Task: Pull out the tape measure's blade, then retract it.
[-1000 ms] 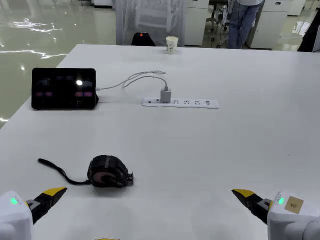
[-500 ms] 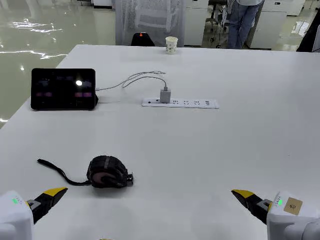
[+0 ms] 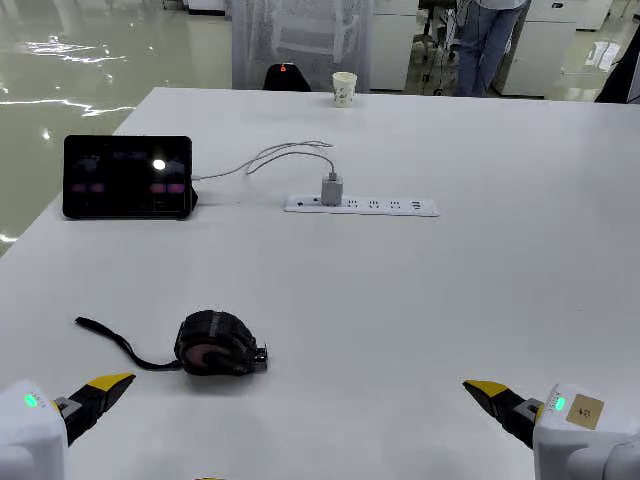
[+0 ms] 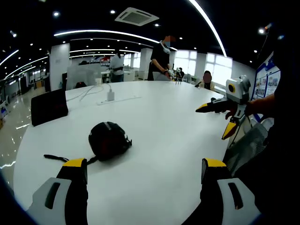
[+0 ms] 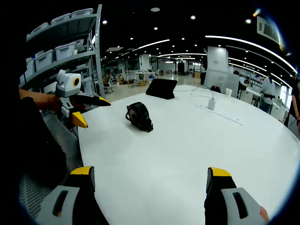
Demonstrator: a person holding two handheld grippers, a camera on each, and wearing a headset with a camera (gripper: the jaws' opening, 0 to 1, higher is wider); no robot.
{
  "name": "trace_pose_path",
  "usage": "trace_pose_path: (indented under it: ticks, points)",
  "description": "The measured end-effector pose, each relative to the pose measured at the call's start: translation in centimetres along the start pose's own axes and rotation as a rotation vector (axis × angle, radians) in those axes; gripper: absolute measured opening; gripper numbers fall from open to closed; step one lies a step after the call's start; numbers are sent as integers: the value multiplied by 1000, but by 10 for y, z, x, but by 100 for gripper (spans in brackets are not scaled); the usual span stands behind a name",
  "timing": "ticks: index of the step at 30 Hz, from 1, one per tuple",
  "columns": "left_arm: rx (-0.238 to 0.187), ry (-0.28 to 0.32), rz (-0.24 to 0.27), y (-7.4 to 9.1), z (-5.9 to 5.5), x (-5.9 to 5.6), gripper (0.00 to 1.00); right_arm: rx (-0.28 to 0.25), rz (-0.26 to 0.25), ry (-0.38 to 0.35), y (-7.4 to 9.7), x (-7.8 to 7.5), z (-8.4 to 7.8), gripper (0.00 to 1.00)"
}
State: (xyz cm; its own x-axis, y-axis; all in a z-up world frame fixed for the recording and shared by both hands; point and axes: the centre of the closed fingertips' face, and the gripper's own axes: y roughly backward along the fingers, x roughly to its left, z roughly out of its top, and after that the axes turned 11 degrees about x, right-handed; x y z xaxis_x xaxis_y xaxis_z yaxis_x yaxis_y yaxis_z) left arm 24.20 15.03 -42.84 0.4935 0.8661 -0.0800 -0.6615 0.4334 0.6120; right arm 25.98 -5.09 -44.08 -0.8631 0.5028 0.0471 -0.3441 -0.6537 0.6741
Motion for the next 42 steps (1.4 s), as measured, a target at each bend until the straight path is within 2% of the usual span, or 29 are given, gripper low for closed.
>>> trace_pose_path:
  ticks: [24, 42]
  points:
    - [35, -24, -20, -8, 5, 11, 99, 41, 45, 49, -12, -13, 5, 99]
    - [51, -56, -25, -14, 11, 36, 99, 60, 82, 113, -32, -24, 16, 98]
